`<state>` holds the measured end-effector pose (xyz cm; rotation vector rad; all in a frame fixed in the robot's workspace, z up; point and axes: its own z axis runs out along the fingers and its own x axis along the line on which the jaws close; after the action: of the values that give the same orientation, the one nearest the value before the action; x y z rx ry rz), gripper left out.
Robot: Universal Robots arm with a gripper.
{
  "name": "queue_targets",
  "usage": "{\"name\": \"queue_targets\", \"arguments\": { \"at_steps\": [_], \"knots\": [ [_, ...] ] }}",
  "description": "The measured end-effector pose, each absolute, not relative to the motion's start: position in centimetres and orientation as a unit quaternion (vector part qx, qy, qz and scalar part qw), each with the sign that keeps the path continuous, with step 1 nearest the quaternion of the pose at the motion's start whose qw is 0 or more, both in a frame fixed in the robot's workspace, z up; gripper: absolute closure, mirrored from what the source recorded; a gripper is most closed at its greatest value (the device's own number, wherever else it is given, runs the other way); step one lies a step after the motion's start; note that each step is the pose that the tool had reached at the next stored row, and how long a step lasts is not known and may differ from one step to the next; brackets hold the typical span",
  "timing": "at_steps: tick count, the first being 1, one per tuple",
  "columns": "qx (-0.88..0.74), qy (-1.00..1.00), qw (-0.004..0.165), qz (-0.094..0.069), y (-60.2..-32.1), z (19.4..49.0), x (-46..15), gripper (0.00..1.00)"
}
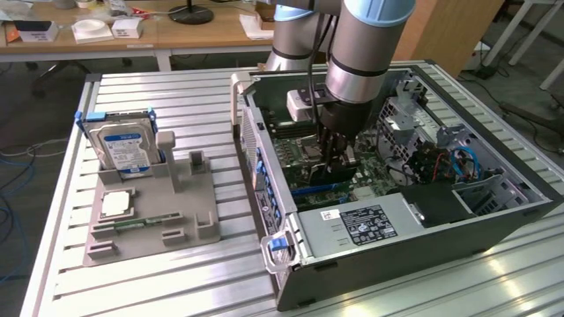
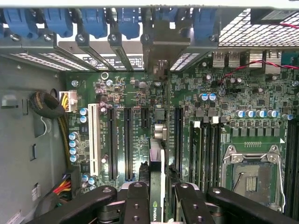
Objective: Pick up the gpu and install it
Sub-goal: 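Insert the gpu into the slot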
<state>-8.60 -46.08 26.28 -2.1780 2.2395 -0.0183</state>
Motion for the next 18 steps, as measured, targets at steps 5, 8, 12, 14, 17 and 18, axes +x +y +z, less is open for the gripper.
{"name": "queue_targets", "arguments": {
  "at_steps": [5,8,12,14,17,18],
  "knots": [
    [-0.697,0.717,0.009,-0.006,-46.08,26.27,-8.60,0.74],
    [-0.697,0.717,0.009,-0.006,-46.07,26.24,-8.69,0.74],
    [-0.697,0.717,0.009,-0.006,-46.08,26.23,-8.84,0.74],
    [-0.697,0.717,0.009,-0.006,-46.08,26.22,-8.86,0.74],
    [-0.697,0.717,0.009,-0.006,-46.08,26.22,-8.88,0.74],
    [-0.697,0.717,0.009,-0.006,-46.08,26.21,-8.92,0.74]
  ]
}}
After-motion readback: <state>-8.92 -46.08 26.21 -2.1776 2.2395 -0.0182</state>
